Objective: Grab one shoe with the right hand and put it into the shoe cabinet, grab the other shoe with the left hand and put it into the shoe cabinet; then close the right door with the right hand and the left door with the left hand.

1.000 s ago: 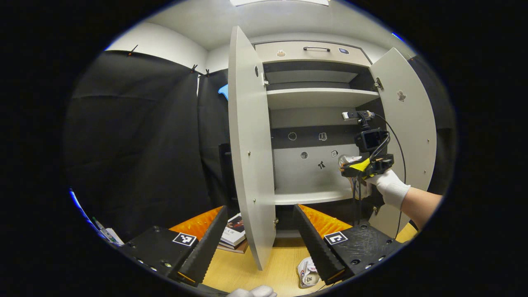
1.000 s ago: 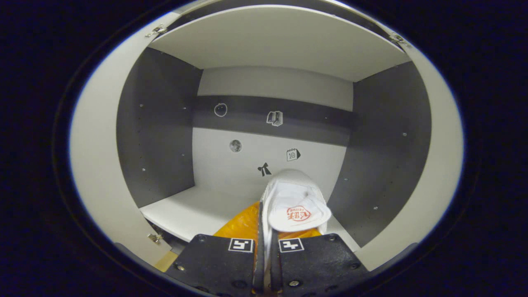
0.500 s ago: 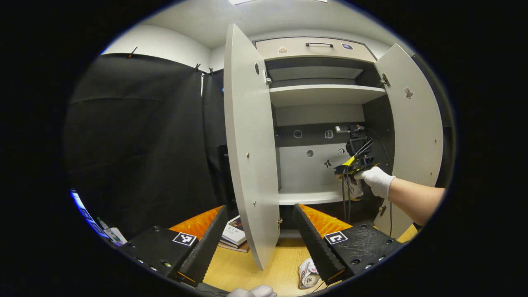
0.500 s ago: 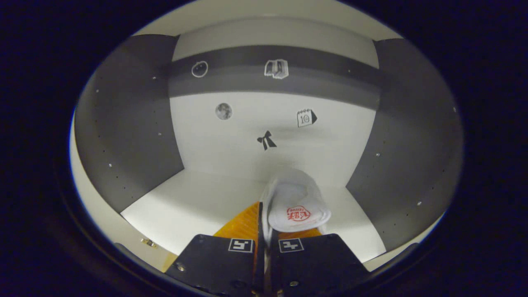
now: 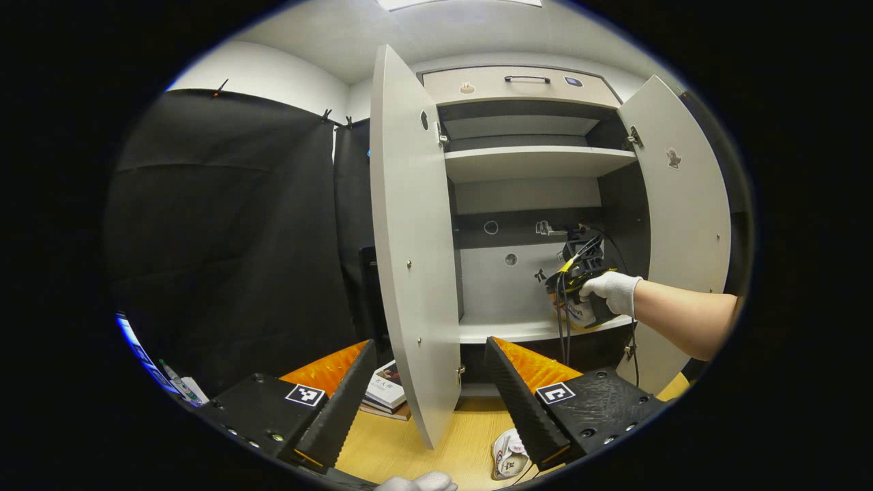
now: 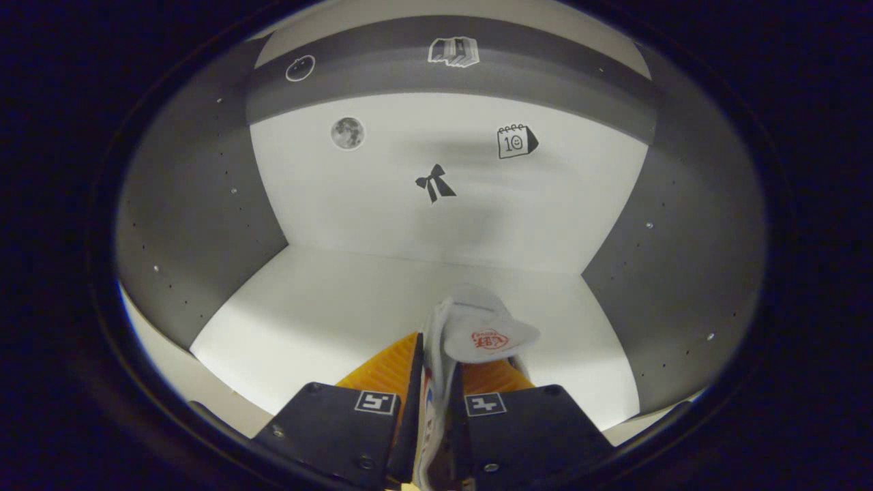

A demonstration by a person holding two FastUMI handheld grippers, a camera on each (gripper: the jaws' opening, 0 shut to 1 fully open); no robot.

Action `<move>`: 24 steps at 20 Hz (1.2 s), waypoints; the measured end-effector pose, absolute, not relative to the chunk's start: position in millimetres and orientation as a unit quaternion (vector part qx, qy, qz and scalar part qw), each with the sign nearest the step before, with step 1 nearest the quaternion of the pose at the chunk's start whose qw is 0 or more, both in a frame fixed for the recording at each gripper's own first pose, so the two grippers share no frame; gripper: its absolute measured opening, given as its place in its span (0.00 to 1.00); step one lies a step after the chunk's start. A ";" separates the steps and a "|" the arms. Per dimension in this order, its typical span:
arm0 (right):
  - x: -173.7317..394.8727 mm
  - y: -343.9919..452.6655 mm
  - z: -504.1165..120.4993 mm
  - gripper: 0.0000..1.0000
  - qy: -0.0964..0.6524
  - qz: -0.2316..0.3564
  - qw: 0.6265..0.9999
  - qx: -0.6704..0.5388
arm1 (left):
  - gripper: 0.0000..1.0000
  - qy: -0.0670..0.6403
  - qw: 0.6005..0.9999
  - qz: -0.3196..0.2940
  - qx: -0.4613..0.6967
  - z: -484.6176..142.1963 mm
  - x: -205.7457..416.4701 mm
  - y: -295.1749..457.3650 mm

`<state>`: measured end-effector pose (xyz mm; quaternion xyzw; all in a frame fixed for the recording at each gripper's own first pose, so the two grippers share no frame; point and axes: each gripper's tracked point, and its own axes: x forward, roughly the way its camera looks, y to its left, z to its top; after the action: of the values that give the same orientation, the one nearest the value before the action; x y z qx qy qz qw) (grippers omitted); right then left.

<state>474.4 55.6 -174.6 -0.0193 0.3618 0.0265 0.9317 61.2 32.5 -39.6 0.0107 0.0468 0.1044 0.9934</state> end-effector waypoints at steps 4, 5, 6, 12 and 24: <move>459.3 59.0 -159.7 0.39 0.352 0.040 0.935 -0.016 | 0.96 0.042 0.994 0.103 0.006 -38.4 58.6 34.4; 460.0 59.0 -151.0 0.57 0.334 0.040 0.941 -0.014 | 0.96 0.040 0.994 0.103 0.005 -38.1 57.2 35.4; 460.8 54.4 -137.4 0.58 0.313 0.033 0.949 -0.024 | 0.96 0.038 0.994 0.101 0.003 -38.2 57.1 36.0; 429.6 37.6 -93.9 1.00 0.253 0.012 0.967 -0.030 | 0.96 0.028 0.996 0.088 0.004 -33.9 53.8 37.9; 231.1 10.6 -25.7 1.00 0.090 0.010 0.996 0.011 | 0.96 0.038 0.998 0.041 0.030 -64.9 31.6 39.2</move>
<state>231.1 10.6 -25.7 0.0106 0.0902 0.0103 0.9958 31.6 39.2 -64.9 0.0297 0.0380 0.0405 0.9980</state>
